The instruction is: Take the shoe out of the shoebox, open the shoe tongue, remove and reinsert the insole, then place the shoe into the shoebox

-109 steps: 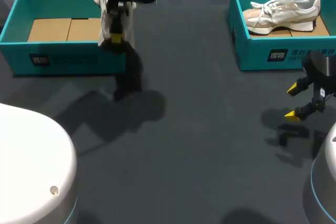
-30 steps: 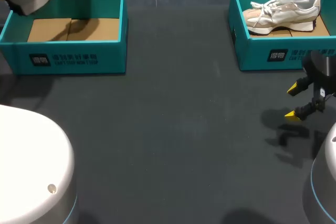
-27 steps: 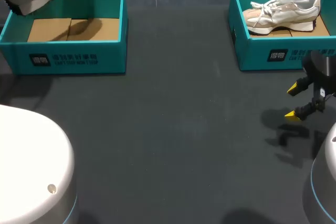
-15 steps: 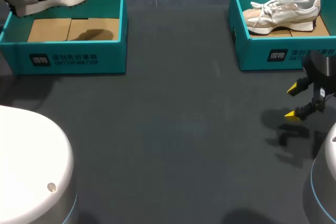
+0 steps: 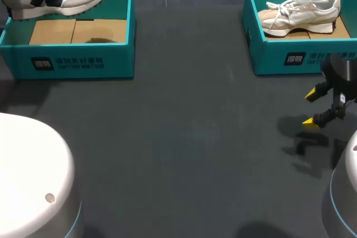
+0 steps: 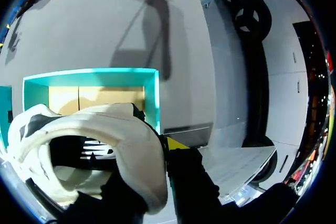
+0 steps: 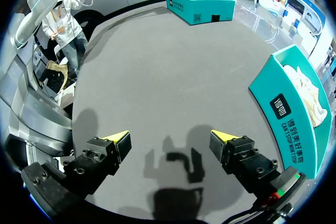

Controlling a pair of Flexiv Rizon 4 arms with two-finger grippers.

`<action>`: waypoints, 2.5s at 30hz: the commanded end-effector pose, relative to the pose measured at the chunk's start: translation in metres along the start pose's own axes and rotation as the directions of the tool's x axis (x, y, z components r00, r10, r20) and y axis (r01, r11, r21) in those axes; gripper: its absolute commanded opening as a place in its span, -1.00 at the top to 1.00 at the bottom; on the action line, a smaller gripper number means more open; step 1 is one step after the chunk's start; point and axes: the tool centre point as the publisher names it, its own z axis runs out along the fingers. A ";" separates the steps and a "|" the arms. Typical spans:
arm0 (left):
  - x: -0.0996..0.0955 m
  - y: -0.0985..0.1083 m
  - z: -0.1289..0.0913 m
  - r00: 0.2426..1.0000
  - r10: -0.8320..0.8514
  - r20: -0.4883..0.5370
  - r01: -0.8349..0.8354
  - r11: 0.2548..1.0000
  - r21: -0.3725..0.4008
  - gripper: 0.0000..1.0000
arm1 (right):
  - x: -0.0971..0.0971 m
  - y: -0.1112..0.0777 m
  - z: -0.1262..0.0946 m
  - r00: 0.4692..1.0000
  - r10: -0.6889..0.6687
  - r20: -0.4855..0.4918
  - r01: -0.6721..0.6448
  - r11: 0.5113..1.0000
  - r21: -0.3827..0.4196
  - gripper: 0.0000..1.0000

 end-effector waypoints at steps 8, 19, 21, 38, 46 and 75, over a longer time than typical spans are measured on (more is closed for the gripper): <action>-0.019 0.003 0.041 0.999 0.032 -0.044 -0.031 0.999 0.019 1.00 | 0.002 0.000 0.000 1.000 0.000 0.002 0.000 1.000 0.001 -1.00; -0.024 0.002 0.057 0.997 0.063 -0.054 -0.059 0.996 0.065 1.00 | 0.002 0.000 0.000 1.000 0.000 0.002 0.000 1.000 0.001 -1.00; -0.024 0.002 0.057 0.997 0.063 -0.054 -0.059 0.996 0.065 1.00 | 0.002 0.000 0.000 1.000 0.000 0.002 0.000 1.000 0.001 -1.00; -0.045 0.004 0.104 0.998 0.029 -0.054 -0.020 0.987 0.161 1.00 | 0.002 0.000 0.000 1.000 0.000 0.002 0.000 1.000 0.001 -1.00; -0.051 -0.016 0.117 0.996 0.076 -0.052 -0.066 0.983 0.172 1.00 | 0.002 0.000 0.000 1.000 0.000 0.002 0.000 1.000 0.001 -1.00; -0.066 -0.045 0.146 0.994 0.095 -0.058 -0.086 0.986 0.142 1.00 | 0.002 0.000 0.000 1.000 0.000 0.002 0.000 1.000 0.001 -1.00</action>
